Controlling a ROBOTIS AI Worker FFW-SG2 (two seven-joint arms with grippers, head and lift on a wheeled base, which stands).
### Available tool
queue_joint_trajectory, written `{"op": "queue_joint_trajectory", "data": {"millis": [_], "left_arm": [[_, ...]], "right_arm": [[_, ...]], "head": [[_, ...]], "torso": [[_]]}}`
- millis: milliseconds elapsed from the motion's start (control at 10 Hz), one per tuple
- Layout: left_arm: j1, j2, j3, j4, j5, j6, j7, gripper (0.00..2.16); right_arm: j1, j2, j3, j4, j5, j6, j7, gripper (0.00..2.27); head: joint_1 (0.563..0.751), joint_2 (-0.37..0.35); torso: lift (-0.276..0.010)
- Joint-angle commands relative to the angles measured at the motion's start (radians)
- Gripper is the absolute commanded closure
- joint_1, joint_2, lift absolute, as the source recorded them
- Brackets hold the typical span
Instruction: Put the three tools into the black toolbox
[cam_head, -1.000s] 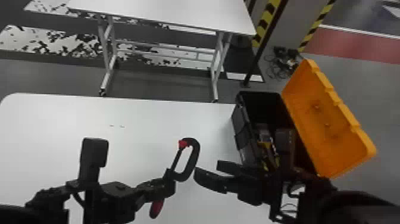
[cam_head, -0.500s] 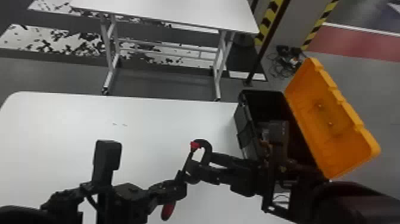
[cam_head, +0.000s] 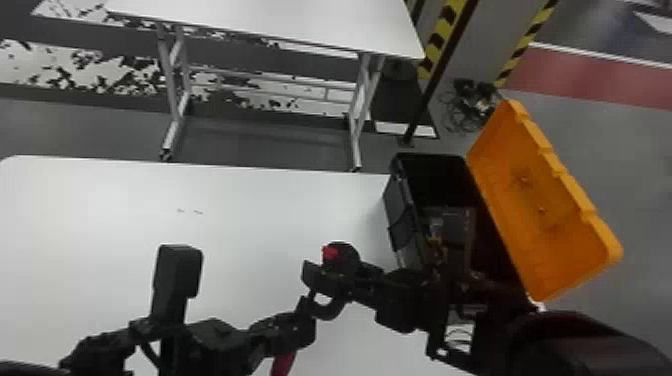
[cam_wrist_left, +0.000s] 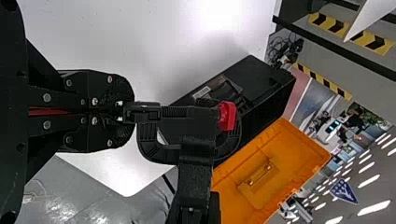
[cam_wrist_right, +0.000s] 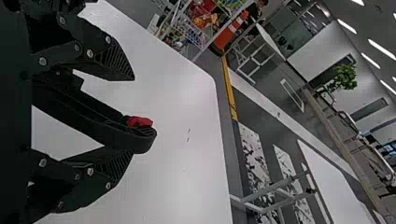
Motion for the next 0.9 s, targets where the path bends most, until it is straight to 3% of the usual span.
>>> {"op": "queue_joint_trajectory", "data": {"millis": [0, 400, 500, 600, 700, 800], "left_arm": [[0.008, 0.0, 0.002, -0.001, 0.0, -0.012, -0.001, 2.14], [0.031, 0.001, 0.008, -0.001, 0.005, -0.046, -0.007, 2.13], [0.039, 0.0, 0.014, -0.002, 0.014, -0.046, -0.013, 1.71], [0.049, 0.001, 0.023, -0.011, 0.025, -0.042, -0.025, 0.26], [0.069, 0.0, 0.037, -0.025, 0.032, -0.042, -0.028, 0.0], [0.092, 0.0, 0.071, -0.031, 0.051, -0.046, -0.041, 0.0]], "right_arm": [[0.011, 0.0, -0.002, -0.009, 0.002, 0.0, 0.0, 2.23], [0.055, 0.0, -0.011, -0.059, 0.009, -0.031, -0.004, 2.23], [0.06, 0.0, -0.015, -0.069, 0.009, -0.031, -0.007, 2.23], [0.066, 0.0, -0.023, -0.081, 0.008, -0.037, -0.014, 2.23], [0.067, 0.0, -0.041, -0.098, 0.006, -0.037, -0.021, 2.23], [0.07, 0.0, -0.067, -0.134, 0.006, -0.049, -0.041, 2.23]], "head": [[0.695, -0.233], [0.695, -0.238], [0.695, -0.244], [0.695, -0.249], [0.695, -0.262], [0.695, -0.263]], "torso": [[-0.051], [-0.051], [-0.051], [-0.051], [-0.051], [-0.051]]}}
